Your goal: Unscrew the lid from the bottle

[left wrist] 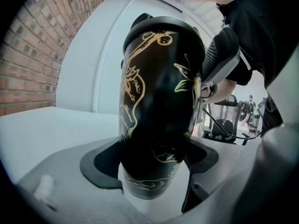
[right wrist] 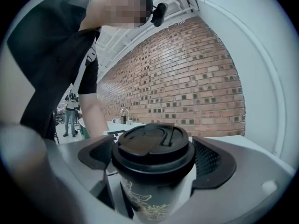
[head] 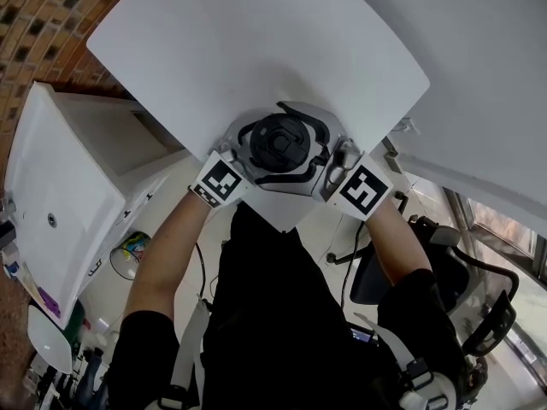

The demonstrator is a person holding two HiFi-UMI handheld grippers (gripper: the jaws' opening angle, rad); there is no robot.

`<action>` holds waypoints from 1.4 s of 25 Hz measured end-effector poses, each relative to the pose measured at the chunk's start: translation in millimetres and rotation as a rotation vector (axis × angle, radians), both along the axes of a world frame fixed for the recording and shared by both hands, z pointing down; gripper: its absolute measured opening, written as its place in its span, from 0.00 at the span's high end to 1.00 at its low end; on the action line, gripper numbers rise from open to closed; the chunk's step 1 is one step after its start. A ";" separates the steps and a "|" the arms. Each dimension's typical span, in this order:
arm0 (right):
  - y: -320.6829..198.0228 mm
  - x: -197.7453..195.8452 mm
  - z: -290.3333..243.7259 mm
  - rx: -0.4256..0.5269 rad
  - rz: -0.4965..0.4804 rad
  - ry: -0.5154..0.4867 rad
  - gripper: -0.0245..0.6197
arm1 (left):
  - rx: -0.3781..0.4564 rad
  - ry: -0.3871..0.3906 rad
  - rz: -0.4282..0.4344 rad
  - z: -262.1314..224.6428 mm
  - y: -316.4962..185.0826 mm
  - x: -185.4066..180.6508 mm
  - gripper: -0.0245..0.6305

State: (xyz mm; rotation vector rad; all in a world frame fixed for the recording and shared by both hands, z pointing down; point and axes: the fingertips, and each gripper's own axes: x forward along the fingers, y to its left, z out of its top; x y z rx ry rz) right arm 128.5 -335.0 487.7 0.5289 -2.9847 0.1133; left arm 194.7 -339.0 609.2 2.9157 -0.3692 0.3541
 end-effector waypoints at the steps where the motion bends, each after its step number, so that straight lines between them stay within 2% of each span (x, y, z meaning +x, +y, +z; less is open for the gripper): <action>1: -1.2 -1.0 -1.0 0.004 0.041 -0.010 0.16 | 0.001 0.000 0.000 0.2 -0.1 0.0 0.36; 3: -5.2 -2.4 -3.6 0.017 0.151 -0.037 0.11 | 0.002 -0.001 0.000 0.7 -1.4 -0.9 0.36; 7: -11.0 5.2 -6.6 0.020 0.341 -0.084 0.14 | -0.001 0.000 0.001 1.1 -1.5 -0.4 0.36; 14: -18.7 5.6 -8.8 0.033 0.443 -0.097 0.19 | -0.004 0.000 0.001 1.3 -1.7 -1.8 0.36; 19: -19.7 4.2 -7.6 0.044 0.466 -0.076 0.23 | -0.003 0.001 0.001 0.9 -1.5 -1.5 0.36; 22: -18.7 3.6 -5.1 0.028 0.437 -0.070 0.23 | -0.002 0.000 0.002 1.2 -2.0 -1.5 0.36; 24: -16.5 2.8 -3.5 0.022 0.385 -0.060 0.23 | -0.003 0.001 0.003 1.1 -1.6 -1.3 0.36; 35: -2.3 -1.3 -0.9 -0.015 -0.010 -0.001 0.22 | -0.005 -0.001 0.004 0.1 0.5 1.5 0.36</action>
